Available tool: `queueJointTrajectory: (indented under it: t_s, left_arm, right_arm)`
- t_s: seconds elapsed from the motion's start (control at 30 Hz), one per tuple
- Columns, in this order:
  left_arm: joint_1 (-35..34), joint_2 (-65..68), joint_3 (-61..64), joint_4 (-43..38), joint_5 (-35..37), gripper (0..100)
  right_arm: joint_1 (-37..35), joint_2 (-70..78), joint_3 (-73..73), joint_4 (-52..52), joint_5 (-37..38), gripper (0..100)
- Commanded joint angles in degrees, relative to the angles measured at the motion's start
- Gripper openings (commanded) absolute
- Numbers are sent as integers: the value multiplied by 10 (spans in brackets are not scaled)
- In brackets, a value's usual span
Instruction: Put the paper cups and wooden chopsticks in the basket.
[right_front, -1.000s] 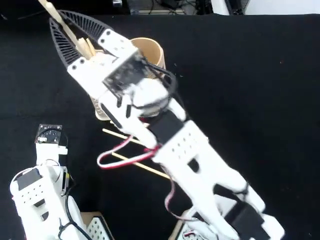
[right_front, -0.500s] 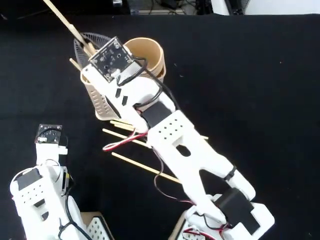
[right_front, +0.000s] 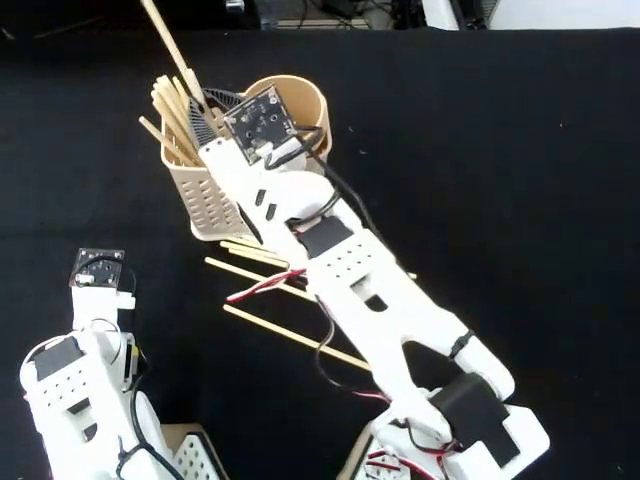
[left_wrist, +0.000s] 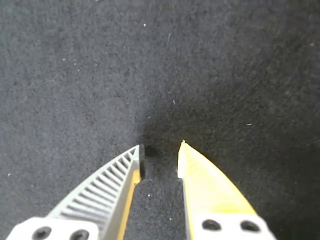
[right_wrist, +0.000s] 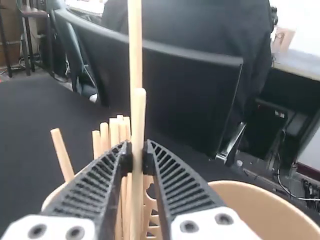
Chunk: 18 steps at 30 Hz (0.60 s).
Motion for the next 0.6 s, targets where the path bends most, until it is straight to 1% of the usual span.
queueJointTrajectory:
  t_s: [0.0, 0.2, 0.23, 0.4, 0.57]
  left_arm:
    - [7, -2, 0, -6, -7, 145]
    - [7, -2, 0, -6, -7, 145]
    - [7, -2, 0, -6, -7, 145]
    - [7, -2, 0, -6, -7, 145]
    - [7, -2, 0, -6, -7, 145]
  right_arm:
    - [8, -6, -12, 30, -4, 16]
    - [-25, -7, -55, 120, -4, 17]
    - [-28, -7, -61, 127, -4, 28]
    - [-35, -7, -97, 195, -4, 168]
    - [-33, -14, -147, 263, -4, 169]
